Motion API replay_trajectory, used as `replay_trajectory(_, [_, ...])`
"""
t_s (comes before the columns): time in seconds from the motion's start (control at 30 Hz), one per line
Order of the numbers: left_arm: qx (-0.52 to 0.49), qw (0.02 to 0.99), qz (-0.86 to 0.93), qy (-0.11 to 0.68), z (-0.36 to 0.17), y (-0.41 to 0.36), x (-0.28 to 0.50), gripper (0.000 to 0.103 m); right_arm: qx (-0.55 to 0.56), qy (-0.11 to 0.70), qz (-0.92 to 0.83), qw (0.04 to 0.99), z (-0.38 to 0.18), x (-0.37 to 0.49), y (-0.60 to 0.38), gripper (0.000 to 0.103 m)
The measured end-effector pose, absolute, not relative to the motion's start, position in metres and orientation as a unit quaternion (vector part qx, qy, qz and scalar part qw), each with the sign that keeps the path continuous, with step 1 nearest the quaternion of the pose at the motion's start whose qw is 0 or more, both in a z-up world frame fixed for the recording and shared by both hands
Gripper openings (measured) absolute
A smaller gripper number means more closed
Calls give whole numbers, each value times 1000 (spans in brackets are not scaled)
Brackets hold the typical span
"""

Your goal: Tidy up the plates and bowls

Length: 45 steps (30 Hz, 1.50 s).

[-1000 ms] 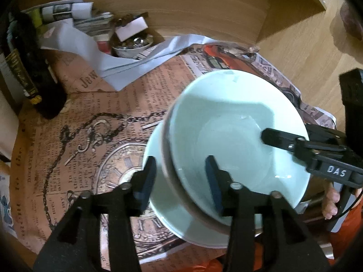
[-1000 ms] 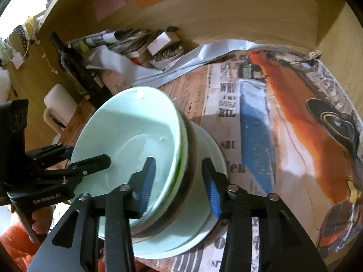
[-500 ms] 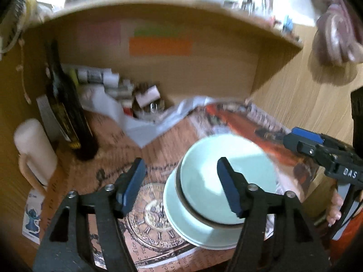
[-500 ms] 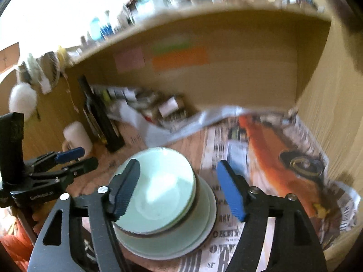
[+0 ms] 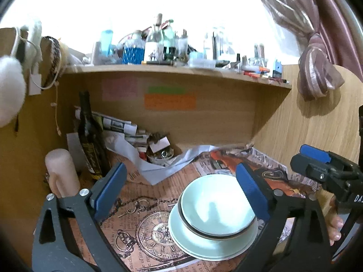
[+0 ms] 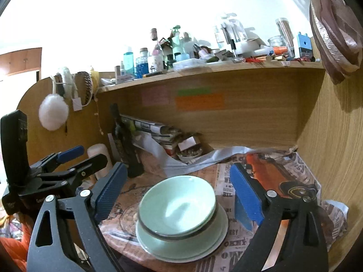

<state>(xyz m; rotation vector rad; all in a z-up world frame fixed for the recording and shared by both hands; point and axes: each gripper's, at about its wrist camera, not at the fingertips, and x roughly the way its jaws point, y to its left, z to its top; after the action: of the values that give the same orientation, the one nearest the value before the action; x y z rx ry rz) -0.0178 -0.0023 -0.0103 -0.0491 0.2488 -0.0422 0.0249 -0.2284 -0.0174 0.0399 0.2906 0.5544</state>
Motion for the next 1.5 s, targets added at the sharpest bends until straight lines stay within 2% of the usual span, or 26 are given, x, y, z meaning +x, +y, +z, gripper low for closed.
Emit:
replay_trajectory(0.13, [-17,994,-12,110,-11,-8,-29,100,22,129,267,955,-22,16,-230,100])
replay_trajectory(0.33, [-15,994,-9,105,-14,-12,-37,101,35,125,274,953,-22,10,-235,102])
replay_trajectory(1.5, [-15,994,-9,107,-18,-17,-34,101,34,120,280,952,-22,6,-230,103])
